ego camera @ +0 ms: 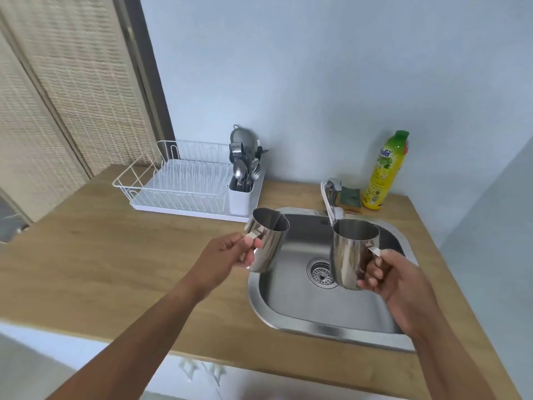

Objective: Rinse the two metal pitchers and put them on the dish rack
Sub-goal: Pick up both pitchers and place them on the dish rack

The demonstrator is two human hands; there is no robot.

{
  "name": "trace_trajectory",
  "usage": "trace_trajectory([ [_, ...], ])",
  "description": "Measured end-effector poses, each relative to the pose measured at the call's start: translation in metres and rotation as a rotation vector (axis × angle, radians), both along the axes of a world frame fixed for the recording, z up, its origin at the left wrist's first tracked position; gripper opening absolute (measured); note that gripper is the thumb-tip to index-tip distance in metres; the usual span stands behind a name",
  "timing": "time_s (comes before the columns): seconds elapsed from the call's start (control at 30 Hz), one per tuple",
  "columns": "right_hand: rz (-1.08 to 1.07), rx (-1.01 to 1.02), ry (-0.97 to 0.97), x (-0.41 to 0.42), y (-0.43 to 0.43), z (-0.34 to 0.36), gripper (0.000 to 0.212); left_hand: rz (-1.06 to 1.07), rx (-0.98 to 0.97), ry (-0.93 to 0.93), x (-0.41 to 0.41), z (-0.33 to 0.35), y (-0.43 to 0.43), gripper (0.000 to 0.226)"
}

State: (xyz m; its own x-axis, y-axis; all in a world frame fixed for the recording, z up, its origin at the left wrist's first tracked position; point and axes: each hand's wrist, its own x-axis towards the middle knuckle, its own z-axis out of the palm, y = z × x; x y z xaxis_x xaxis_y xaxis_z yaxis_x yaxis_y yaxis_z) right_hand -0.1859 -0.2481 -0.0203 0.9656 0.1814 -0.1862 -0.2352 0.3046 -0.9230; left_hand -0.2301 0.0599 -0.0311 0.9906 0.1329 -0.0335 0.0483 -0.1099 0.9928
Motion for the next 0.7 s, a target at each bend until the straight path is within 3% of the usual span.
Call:
trace_trajectory([
  [0.23, 0.163, 0.058, -0.156, 0.028, 0.088, 0.043, 0.031, 0.105, 0.179, -0.093, 0.007, 0.034, 0.098, 0.023],
  [0.4, 0.096, -0.163, -0.386, 0.067, 0.193, 0.061, 0.027, 0.129, 0.499, -0.128, 0.036, 0.054, 0.194, 0.027],
  [0.5, 0.043, -0.404, -0.528, 0.091, 0.260, 0.071, 0.023, 0.107, 0.747, -0.124, 0.061, 0.075, 0.248, 0.031],
  [0.7, 0.169, -1.164, -0.940, 0.159, 0.383, 0.051, 0.027, -0.020, 1.360, -0.066, 0.133, 0.082, 0.335, 0.020],
])
